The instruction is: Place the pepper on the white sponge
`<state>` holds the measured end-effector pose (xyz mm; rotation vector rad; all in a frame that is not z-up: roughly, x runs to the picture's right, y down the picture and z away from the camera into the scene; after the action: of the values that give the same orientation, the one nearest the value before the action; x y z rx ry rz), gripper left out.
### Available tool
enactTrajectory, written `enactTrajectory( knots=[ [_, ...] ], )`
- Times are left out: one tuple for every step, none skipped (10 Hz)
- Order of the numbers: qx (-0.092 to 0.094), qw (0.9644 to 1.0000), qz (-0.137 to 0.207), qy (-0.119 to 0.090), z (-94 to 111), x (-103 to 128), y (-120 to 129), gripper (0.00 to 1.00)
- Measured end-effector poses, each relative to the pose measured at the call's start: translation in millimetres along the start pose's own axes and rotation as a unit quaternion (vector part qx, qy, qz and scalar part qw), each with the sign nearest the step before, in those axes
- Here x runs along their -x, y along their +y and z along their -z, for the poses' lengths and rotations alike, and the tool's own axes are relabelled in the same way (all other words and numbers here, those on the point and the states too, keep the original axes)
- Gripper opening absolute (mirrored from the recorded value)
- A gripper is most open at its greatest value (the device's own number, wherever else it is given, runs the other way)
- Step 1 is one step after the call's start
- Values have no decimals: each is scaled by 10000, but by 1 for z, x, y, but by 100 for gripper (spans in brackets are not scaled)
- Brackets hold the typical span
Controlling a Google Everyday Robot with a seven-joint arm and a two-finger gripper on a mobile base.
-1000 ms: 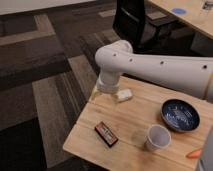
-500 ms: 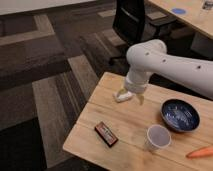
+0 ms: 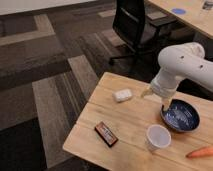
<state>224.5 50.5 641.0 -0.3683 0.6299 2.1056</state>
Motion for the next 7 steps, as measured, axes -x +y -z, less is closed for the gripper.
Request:
enactTrajectory(
  knots=[
    [1,10000,-20,4,0,0,-1,65],
    [-19,9994,-343,9,-3,2,-16,65],
    [-165,9931,-1163,21,-8,5,-71,65],
    [-221,9873,-1571,27,-12,7,-98,65],
    [-257,9796,-1993,38,-16,7,-125,65],
    [-297,9655,-2589,18,-24,7,-165,65],
    [-311,9600,-2784,7,-28,7,-178,65]
  ],
)
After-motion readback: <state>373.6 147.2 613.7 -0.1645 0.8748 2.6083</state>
